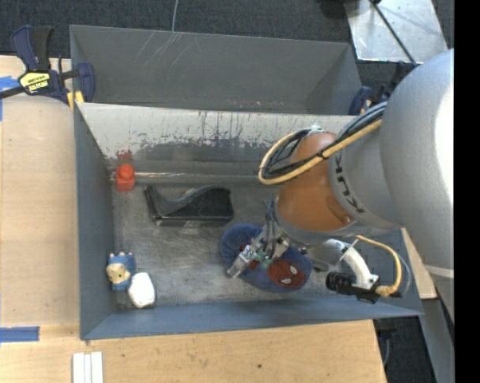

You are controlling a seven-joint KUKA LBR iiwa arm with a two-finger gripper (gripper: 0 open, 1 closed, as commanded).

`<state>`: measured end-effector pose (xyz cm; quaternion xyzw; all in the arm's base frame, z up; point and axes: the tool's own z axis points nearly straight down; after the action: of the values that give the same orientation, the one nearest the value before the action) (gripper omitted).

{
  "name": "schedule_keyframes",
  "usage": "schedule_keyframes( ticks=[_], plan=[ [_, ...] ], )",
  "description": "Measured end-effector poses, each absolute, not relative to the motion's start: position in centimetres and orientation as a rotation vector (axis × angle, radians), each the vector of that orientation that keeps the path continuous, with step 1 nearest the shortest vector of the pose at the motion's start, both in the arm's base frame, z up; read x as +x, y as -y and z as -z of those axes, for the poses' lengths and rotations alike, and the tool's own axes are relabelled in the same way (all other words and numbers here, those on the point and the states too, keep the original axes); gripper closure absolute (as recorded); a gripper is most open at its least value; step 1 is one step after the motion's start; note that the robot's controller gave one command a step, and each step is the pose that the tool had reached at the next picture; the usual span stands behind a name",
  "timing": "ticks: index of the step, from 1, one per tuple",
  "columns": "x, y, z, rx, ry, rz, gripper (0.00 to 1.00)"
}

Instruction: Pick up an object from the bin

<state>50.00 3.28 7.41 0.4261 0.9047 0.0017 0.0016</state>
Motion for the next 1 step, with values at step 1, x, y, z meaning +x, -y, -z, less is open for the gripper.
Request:
schedule_keyframes(
  ticks=[1],
  plan=[
    [50.08, -3.29, -7.61, 1.332, -2.843, -0.003, 0.0]
  ],
)
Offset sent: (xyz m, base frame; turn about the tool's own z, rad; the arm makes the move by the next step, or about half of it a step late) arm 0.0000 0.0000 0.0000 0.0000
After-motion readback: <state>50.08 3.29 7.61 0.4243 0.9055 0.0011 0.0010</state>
